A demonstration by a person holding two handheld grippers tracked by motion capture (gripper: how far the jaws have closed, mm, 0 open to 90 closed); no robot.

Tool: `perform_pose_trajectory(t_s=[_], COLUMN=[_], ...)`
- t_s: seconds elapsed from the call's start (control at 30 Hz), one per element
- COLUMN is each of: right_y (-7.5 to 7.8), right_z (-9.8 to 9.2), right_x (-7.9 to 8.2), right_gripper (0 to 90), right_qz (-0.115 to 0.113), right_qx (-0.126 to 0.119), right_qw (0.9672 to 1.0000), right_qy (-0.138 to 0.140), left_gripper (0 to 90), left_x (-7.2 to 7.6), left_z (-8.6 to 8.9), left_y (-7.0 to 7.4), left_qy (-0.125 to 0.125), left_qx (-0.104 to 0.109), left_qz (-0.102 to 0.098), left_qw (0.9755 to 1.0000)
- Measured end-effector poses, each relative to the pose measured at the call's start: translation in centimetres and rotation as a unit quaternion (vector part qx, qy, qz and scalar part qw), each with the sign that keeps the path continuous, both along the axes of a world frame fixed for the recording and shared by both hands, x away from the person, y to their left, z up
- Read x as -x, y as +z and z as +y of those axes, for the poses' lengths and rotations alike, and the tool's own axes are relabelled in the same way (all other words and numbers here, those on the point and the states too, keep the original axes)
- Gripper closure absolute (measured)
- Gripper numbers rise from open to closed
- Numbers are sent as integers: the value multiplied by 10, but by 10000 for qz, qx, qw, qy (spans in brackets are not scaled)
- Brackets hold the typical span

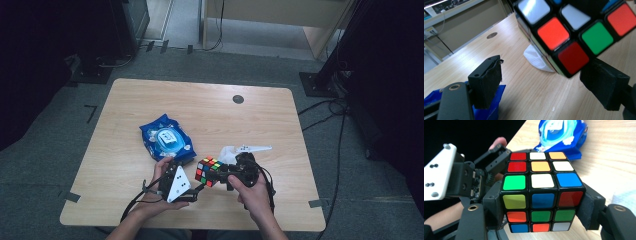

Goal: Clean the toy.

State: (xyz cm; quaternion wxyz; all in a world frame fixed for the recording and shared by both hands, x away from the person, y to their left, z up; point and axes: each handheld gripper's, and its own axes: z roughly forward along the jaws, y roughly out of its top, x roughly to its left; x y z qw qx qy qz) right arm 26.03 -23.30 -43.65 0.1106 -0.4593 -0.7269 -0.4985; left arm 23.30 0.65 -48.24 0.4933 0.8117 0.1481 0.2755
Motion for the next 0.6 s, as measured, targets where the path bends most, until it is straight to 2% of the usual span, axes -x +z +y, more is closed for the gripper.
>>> perform_pose_trajectory(t_s=[0.17,0.37,0.6], right_y=[0,-2,-4], right_z=[1,3,4], right_x=[-1,-3,-3], right_gripper=[344,344,346], right_qz=[129,264,453], right_qx=[67,200,230], right_qw=[9998,9990,9979], right_qy=[154,307,399], left_gripper=[176,164,153], left_x=[2,3,6], left_z=[0,-4,-8], left_y=[0,-3,-2], left_qy=[-113,-238,-327], left_qx=[-46,-249,-290], left_qz=[-49,-87,-114], left_qw=[9999,9994,9990])
